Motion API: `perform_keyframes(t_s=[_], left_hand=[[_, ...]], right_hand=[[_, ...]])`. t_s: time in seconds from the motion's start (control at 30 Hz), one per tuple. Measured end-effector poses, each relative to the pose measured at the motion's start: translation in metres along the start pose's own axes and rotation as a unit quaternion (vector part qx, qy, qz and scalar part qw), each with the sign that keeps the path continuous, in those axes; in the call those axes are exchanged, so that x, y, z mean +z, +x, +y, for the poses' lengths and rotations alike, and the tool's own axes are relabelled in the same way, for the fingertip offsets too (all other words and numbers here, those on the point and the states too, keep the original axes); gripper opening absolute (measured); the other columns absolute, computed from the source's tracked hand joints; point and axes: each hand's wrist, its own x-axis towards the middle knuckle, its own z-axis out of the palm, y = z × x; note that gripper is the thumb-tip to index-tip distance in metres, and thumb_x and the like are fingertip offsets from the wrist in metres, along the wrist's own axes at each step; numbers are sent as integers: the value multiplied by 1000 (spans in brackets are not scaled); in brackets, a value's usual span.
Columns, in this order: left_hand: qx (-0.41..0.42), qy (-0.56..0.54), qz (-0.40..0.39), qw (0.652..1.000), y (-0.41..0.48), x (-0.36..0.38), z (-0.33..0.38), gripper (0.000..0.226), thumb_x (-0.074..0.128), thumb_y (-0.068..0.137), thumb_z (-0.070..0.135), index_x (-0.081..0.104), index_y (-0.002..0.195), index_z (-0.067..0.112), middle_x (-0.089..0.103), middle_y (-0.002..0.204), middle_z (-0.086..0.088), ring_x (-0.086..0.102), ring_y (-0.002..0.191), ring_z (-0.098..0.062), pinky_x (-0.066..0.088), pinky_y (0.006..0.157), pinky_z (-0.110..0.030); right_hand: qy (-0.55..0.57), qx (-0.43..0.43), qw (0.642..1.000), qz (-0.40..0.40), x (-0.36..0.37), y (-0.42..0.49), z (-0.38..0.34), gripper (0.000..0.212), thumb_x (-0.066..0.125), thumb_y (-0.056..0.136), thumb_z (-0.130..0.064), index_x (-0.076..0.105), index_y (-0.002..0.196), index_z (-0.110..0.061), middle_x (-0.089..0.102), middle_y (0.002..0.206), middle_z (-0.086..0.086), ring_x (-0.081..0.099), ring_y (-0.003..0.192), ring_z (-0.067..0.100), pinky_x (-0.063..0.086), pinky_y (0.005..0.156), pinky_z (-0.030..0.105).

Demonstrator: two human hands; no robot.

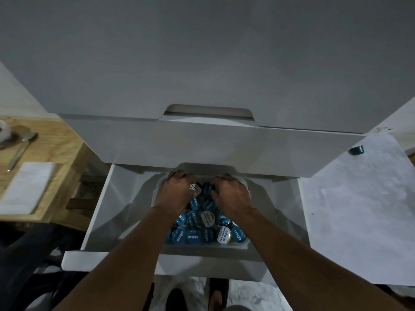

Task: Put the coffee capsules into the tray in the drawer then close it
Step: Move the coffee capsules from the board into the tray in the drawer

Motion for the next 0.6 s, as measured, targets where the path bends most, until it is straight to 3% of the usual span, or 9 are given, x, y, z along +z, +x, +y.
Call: perform_keyframes(t_s=[0.17, 0.27, 0.37, 0.47, 0.6], left_hand=[[-18, 14, 9, 1000, -7, -11, 6, 27, 74, 76, 10, 67, 102, 14, 65, 104, -9, 61, 95, -30, 53, 80, -37], [-36, 71, 16, 997, -18, -24, 12, 28, 60, 89, 16, 59, 117, 19, 59, 120, 0, 58, 105, -20, 46, 83, -28], [-41, 97, 15, 994, -32, -39, 26, 33, 47, 97, 26, 51, 129, 19, 53, 131, -2, 53, 112, -19, 44, 86, -29], [-25, 121, -8, 992, -43, -45, 36, 35, 43, 97, 28, 47, 131, 18, 50, 132, -2, 52, 115, -21, 44, 85, -31], [25, 131, -8, 991, -58, -46, 58, 34, 42, 95, 26, 48, 128, 16, 52, 128, -5, 52, 114, -22, 44, 88, -36]], right_hand=[[5, -24, 1000, 3, 1, 1, 4, 29, 56, 88, -25, 62, 114, -15, 63, 111, 10, 60, 101, 32, 50, 85, 37], [9, -38, 999, 25, -1, -3, 8, 26, 57, 87, -25, 64, 108, -11, 65, 106, 11, 59, 99, 31, 51, 86, 39], [9, -38, 999, 36, -10, -13, 10, 28, 56, 89, -26, 62, 110, -8, 63, 112, 12, 56, 105, 31, 50, 89, 42], [-1, -37, 999, 30, -25, -30, 13, 35, 52, 92, -27, 56, 122, -9, 57, 123, 12, 51, 114, 30, 46, 95, 43], [-10, -27, 998, 56, -47, -66, 22, 36, 52, 94, -26, 53, 124, -8, 56, 122, 11, 53, 112, 29, 45, 94, 38]])
